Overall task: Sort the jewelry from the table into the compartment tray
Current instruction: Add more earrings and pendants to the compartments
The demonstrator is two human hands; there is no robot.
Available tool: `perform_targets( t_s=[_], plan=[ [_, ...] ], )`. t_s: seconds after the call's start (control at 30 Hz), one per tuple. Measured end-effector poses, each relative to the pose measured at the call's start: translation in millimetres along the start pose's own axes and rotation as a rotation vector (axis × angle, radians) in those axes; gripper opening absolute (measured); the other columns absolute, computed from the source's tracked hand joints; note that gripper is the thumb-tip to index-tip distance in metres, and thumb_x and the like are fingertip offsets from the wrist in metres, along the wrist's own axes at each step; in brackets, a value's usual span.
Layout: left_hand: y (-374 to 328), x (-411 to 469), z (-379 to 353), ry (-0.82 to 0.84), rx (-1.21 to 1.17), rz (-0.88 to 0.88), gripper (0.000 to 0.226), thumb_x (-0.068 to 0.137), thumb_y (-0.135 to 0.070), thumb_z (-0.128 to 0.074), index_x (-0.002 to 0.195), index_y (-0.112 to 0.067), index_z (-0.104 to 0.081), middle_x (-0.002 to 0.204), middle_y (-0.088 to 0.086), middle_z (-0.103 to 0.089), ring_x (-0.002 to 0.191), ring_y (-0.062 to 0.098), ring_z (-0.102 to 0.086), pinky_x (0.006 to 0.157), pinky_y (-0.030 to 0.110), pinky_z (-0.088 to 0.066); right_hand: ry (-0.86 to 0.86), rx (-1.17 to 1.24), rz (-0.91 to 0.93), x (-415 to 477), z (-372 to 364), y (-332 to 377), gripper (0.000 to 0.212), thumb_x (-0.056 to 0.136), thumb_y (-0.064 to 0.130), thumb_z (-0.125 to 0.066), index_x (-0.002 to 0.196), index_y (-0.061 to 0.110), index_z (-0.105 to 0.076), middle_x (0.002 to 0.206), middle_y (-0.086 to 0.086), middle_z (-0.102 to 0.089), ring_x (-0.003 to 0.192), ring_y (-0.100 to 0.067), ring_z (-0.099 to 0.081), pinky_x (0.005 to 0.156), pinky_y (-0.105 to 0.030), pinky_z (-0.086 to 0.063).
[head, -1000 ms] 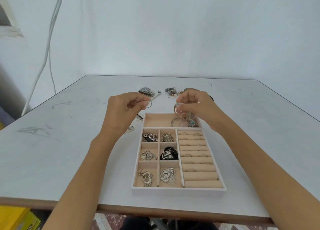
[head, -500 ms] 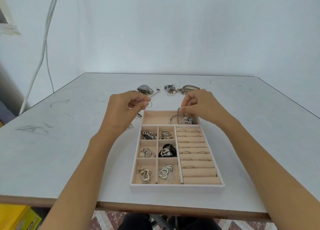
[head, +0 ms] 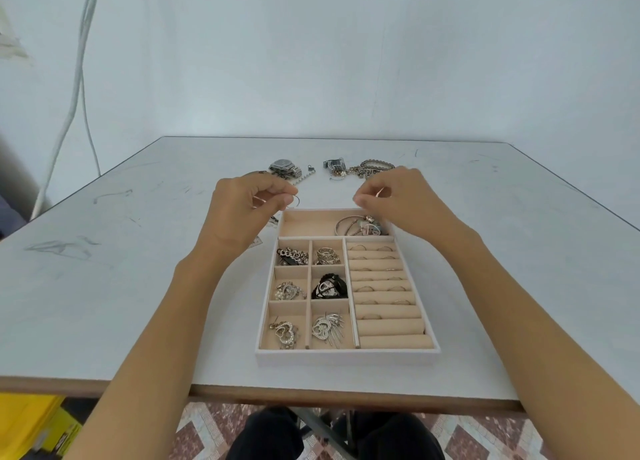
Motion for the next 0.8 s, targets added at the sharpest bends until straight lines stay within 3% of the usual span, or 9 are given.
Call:
perform_targets(
  t_s=[0.17, 0.27, 0.37, 0.47, 0.6, 0.7, 0.8],
  plan=[
    [-1.6, -1.5, -1.8, 0.022, -0.003, 0.029, 0.021, 0.083, -0.014, -0.072, 0.083, -0.034, -0.069, 0.086, -0.017, -0.07, 0.076, 0.001, -0.064, 0.073, 0.014, -0.049, -0.09, -0.09, -0.117, -40.0, 30.3, -12.4, 0.02, 0.088, 0.034, -0.06, 0.108, 0.033, -0.066, 0.111, 0.013, -0.065, 0.103, -0.011, -0.059, 0.085, -0.029, -0.043],
    [-2.9, -2.0, -5.3, 0.052, -0.076, 0.076, 0.016, 0.08, -0.013, -0.074, 0.083, -0.028, -0.071, 0.085, -0.009, -0.072, 0.074, 0.0, -0.063, 0.075, 0.014, -0.05, 0.049, -0.287, -0.232, -75.3, 28.3, -31.5, 0.039, 0.094, 0.042, -0.05, 0.133, 0.035, -0.05, 0.139, 0.012, -0.047, 0.128, -0.014, -0.043, 0.096, -0.033, -0.035],
    [-11.0, -8.9, -15.0, 0.135, -0.14, 0.119, 0.013, 0.077, -0.015, -0.076, 0.086, -0.025, -0.073, 0.08, -0.009, -0.072, 0.075, 0.001, -0.063, 0.075, 0.015, -0.049, 0.216, -0.301, -0.281, -111.1, 15.0, -48.0, 0.054, 0.097, 0.05, -0.037, 0.148, 0.038, -0.026, 0.157, 0.011, -0.019, 0.144, -0.009, -0.017, 0.115, -0.034, -0.018],
    [-33.5, -20.3, -22.9, 0.195, -0.146, 0.098, 0.011, 0.077, -0.019, -0.076, 0.083, -0.027, -0.074, 0.075, -0.014, -0.073, 0.074, -0.004, -0.061, 0.08, 0.011, -0.045, 0.312, -0.374, -0.248, -132.5, 2.1, -58.8, 0.059, 0.096, 0.056, -0.021, 0.15, 0.04, -0.006, 0.16, 0.011, 0.003, 0.146, -0.004, 0.006, 0.119, -0.031, 0.004],
    [-71.6, -41.4, -42.3, 0.374, -0.109, 0.063, 0.007, 0.079, -0.021, -0.075, 0.081, -0.027, -0.074, 0.08, -0.009, -0.072, 0.081, -0.008, -0.061, 0.079, 0.003, -0.038, 0.302, -0.447, -0.231, -134.4, 0.5, -63.0, 0.059, 0.095, 0.057, -0.014, 0.15, 0.04, -0.002, 0.16, 0.009, 0.007, 0.146, -0.007, 0.009, 0.12, -0.033, 0.005],
    [-97.5, -58.2, -57.9, 0.464, 0.003, -0.028, 0.003, 0.08, -0.029, -0.073, 0.081, -0.031, -0.073, 0.085, -0.015, -0.07, 0.089, -0.002, -0.06, 0.084, 0.017, -0.042, 0.283, -0.456, -0.227, -134.5, 0.6, -62.5, 0.059, 0.095, 0.057, -0.015, 0.15, 0.04, -0.002, 0.16, 0.01, 0.007, 0.146, -0.006, 0.009, 0.119, -0.032, 0.005],
    [-114.6, -68.5, -67.5, 0.448, 0.179, -0.12, 0.004, 0.081, -0.035, -0.071, 0.084, -0.033, -0.073, 0.083, -0.018, -0.067, 0.089, 0.001, -0.056, 0.086, 0.023, -0.035, 0.28, -0.449, -0.231, -135.4, 0.3, -62.7, 0.059, 0.095, 0.058, -0.015, 0.15, 0.04, -0.002, 0.16, 0.01, 0.007, 0.146, -0.006, 0.009, 0.119, -0.032, 0.006]
  ],
)
Point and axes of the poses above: each hand's wrist, its own x-axis towards the middle knuckle, its own z-axis out of the back of the hand, y = z × x, the point moved 8 cm from there along x, towards the middle knuckle
